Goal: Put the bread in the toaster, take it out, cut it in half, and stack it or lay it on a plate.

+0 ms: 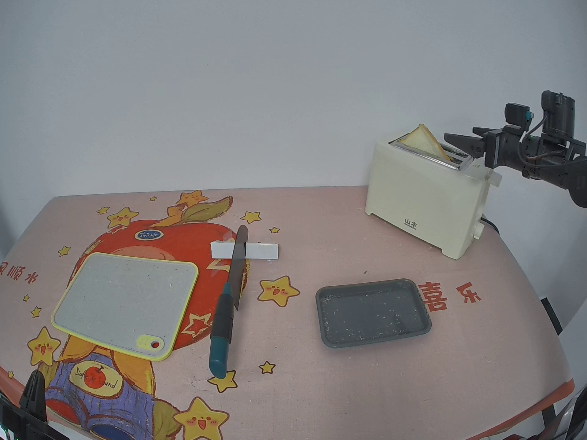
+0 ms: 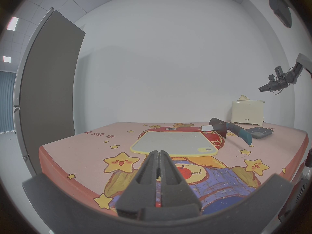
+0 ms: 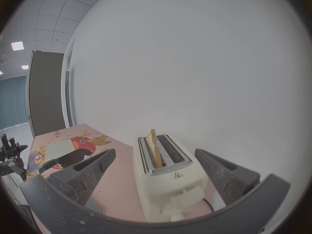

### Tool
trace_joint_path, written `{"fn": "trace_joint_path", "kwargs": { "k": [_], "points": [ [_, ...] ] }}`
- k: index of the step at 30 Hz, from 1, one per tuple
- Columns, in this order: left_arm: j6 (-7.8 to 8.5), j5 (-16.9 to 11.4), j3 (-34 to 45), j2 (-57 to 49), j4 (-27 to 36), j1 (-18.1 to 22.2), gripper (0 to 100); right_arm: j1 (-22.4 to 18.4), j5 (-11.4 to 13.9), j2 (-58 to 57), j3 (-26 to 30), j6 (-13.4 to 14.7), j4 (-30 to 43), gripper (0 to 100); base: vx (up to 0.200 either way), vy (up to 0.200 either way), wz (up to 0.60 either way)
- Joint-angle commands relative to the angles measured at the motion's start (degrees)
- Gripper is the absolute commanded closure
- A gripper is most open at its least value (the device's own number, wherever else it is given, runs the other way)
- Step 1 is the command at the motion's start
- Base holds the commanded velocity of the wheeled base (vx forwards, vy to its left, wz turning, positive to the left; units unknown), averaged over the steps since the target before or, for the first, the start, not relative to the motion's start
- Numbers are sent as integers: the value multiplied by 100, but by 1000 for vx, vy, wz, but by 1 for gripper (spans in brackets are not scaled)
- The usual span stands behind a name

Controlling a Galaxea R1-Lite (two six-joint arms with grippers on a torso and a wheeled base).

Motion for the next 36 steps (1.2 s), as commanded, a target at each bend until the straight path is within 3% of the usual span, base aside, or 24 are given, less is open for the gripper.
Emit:
{"fn": "trace_joint_path", "kwargs": {
  "k": [1,4,19,30,36],
  "points": [
    [1,0,101,-14,-7,-2,100,116,-63,450,-260,-20,-1,0,0,0,0],
    [1,0,101,-5,2,7,100,116,-221,678,-462,-20,-28,0,0,0,0],
    [1,0,101,-5,-7,-2,100,327,-256,1004,-955,-20,43,0,0,0,0],
    [1,0,101,-14,-7,-2,100,529,-520,1285,-1245,-20,34,0,0,0,0],
    [1,0,101,-14,-7,7,100,485,-529,1267,-1245,-20,43,0,0,0,0]
  ]
}}
